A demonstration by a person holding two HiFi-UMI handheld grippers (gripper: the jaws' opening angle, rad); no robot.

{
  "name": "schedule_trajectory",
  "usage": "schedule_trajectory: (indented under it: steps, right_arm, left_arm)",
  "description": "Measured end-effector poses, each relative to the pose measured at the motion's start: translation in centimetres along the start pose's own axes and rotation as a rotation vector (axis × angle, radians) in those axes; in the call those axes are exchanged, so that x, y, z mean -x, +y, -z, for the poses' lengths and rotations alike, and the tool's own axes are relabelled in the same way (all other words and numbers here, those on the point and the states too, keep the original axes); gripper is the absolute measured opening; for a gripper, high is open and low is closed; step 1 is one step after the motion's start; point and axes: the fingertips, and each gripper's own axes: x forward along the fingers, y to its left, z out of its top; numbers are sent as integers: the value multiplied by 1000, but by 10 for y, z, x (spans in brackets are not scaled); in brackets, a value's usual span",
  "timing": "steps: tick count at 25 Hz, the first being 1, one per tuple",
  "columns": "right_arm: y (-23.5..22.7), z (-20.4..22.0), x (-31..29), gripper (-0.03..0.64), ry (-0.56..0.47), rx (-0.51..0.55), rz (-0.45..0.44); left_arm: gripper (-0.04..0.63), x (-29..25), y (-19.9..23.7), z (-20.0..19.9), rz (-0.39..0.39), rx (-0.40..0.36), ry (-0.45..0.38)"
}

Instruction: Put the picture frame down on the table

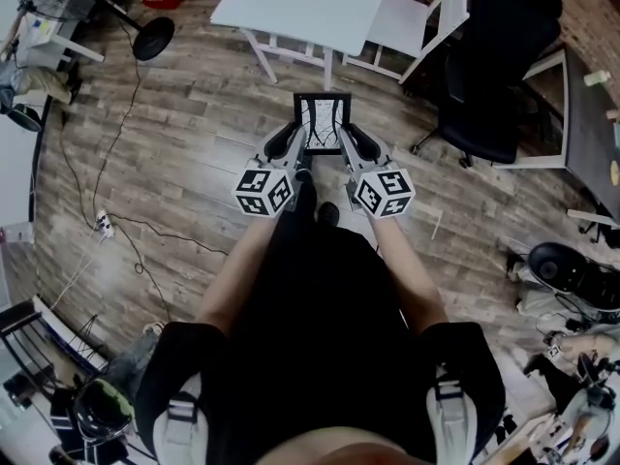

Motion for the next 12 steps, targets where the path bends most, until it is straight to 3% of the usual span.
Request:
schedule_trajectory:
  steps: [12]
  right_arm:
    - [-22,-16,-61,78,14,-3,14]
  left_arm:
    - [88,-46,44,-22,6,13,20]
